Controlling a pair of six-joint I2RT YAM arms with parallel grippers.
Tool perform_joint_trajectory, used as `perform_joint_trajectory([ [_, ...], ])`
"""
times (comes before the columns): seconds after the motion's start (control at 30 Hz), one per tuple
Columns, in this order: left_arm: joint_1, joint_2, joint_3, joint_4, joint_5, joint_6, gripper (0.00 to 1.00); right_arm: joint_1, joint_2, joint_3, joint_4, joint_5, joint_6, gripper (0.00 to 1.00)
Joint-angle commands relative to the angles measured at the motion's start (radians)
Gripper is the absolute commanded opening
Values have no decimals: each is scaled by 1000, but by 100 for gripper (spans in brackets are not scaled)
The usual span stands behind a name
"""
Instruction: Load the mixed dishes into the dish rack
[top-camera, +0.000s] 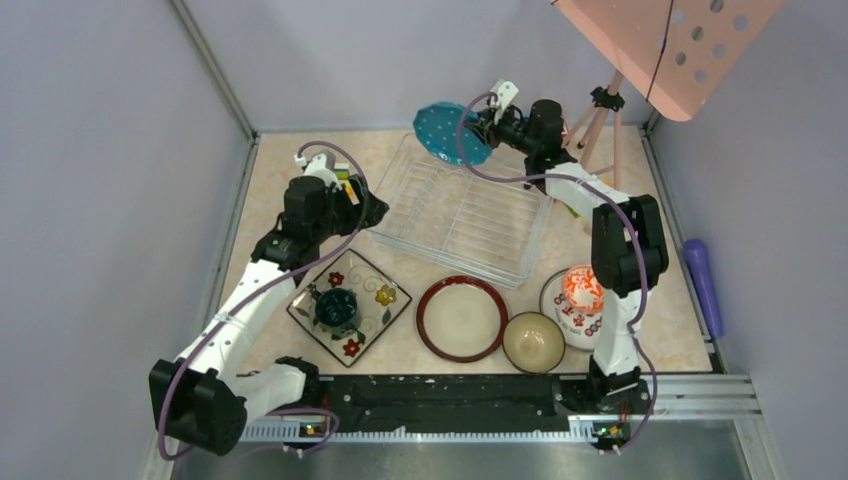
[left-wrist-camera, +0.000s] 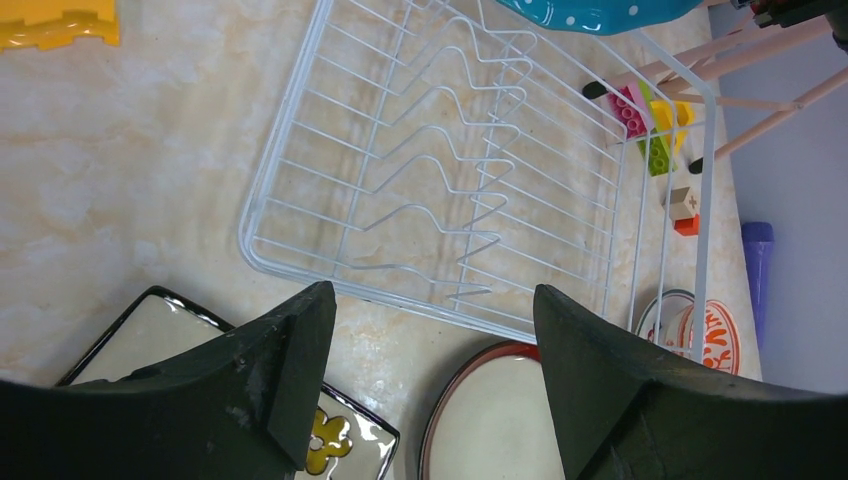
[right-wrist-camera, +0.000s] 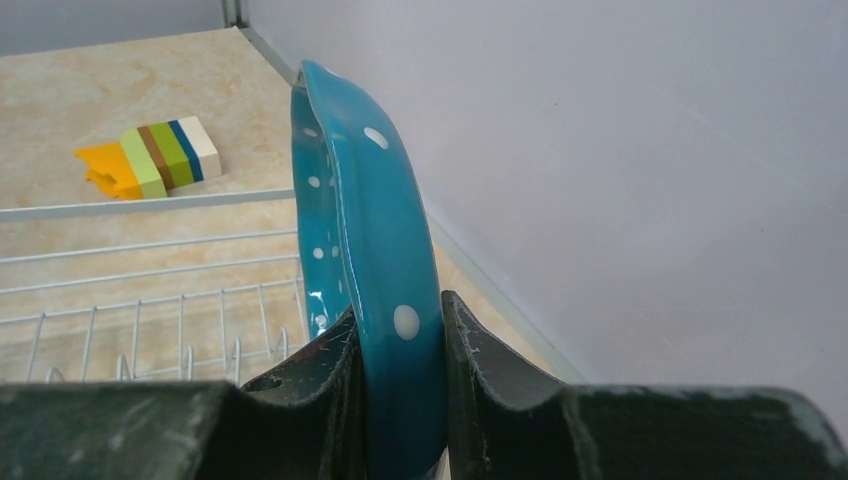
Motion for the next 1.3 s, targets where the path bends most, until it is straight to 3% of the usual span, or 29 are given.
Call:
perform_joint_trajectory([
  [0.0, 4, -17, -2, 24, -12, 14, 77, -21, -19, 12, 243, -37, -22, 0],
  [0.57, 5, -9, -18, 28, -15, 11, 77, -18, 31, -87, 341, -83, 54, 0],
  [0.63, 5, -9, -23, 27, -11, 12, 77, -15, 35, -92, 333, -75, 54, 8],
  [0.73, 6, -11, -33, 25, -16, 14, 77, -10, 32, -93, 307, -57, 52, 34],
  [0.83, 6, -15, -39, 19, -26, 17, 78, -10, 27, -87, 297, -29, 73, 50],
  [0.93, 6, -22, -39, -22, -112, -12, 92, -10, 19, -58, 257, 5, 100, 71],
  [1.1, 9, -44, -45, -42, -167, -9, 95, -10, -39, -80, 253, 46, 142, 76],
  [1.2, 9, -43, -51, -29, -117, 11, 95, -7, -96, -121, 243, 76, 196, 76],
  [1.27, 9, -40, -65, -5, -57, 35, 95, -1, -153, -159, 231, 176, 279, 84],
])
